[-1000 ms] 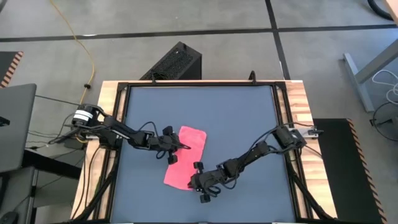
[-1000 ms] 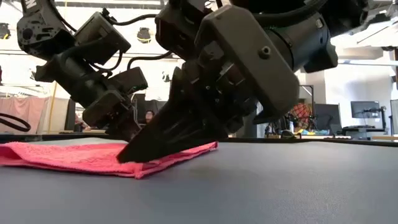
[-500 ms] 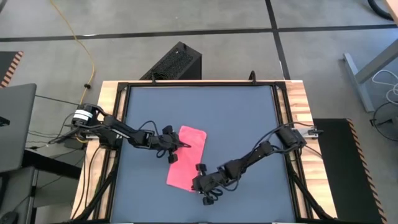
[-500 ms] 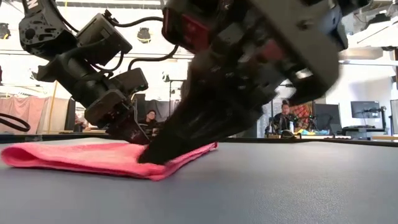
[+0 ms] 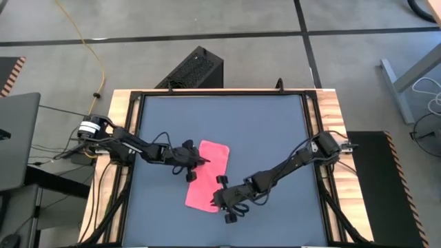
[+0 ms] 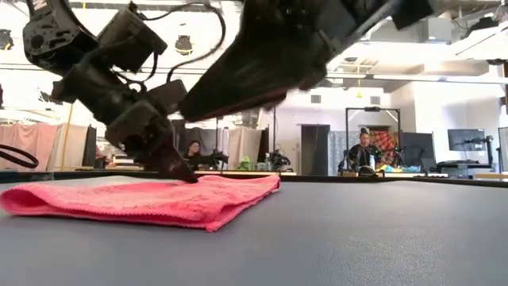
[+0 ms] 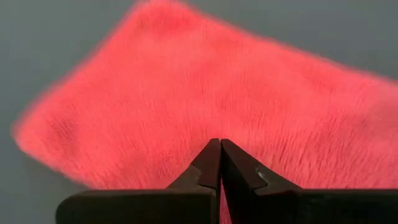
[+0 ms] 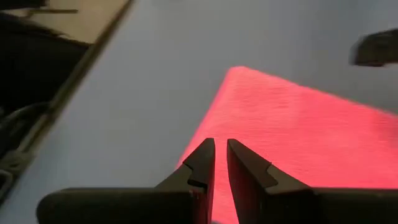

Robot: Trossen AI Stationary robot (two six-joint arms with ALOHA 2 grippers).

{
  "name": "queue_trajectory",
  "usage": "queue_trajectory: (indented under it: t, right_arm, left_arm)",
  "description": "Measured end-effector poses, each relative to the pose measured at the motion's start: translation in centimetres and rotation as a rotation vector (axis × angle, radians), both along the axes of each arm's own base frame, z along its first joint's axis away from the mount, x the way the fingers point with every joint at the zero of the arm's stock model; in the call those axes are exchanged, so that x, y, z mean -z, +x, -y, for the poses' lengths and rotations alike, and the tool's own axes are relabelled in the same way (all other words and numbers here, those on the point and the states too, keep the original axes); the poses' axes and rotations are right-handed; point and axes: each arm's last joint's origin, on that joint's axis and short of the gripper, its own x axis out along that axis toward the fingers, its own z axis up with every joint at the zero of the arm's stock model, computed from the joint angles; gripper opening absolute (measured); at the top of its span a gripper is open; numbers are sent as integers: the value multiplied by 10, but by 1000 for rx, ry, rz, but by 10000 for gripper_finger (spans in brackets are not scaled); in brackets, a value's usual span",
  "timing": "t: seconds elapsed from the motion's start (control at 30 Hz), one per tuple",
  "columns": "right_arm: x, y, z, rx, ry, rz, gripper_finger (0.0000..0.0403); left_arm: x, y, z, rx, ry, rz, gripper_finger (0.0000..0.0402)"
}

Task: Roll towel into tight, uniform cylinder
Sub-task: Roll the red towel

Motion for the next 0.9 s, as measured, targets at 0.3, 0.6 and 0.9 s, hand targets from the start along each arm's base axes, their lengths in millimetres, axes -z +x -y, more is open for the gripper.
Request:
queue_trajectory:
  t: [0.3,0.6,0.9]
  right_arm:
    - [15,0,35,190,-61,-28,68]
    - [29,-9,35,171,-13,-14,68]
    - [29,-9,35,171,-16,-13,68]
  left_arm:
    - [-9,1,-32,-102,64,29,0]
    - [-5,-6,-81,-207,28,4,0]
    - [-10,-5,-87,-145,10,52,0]
